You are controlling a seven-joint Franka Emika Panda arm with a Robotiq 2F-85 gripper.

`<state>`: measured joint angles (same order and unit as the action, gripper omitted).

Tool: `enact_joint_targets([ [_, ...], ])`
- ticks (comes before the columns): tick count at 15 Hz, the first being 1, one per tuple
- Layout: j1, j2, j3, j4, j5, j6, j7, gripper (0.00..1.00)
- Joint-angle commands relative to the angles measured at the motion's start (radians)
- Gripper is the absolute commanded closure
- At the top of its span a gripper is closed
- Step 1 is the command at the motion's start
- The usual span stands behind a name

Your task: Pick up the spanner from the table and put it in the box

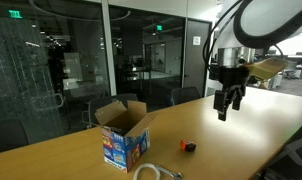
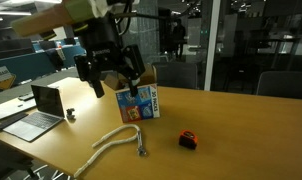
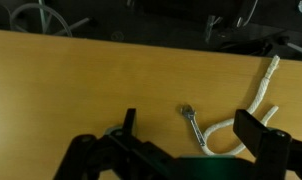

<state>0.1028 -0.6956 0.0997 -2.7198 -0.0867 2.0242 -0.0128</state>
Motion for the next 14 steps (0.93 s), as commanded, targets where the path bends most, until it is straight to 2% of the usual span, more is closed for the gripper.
enact_joint_targets([
  [1,0.092,0.088,0.004,-0.034,0.059,0.226,-0.062,0.0],
  [5,0.195,0.26,0.012,-0.054,0.126,0.534,-0.135,0.0],
  [11,0.299,0.637,-0.013,-0.064,0.196,0.976,-0.372,0.0],
  [13,0.334,0.787,-0.027,-0.066,0.267,1.116,-0.492,0.0],
  [14,0.336,0.856,-0.009,-0.067,0.345,1.177,-0.57,0.0],
])
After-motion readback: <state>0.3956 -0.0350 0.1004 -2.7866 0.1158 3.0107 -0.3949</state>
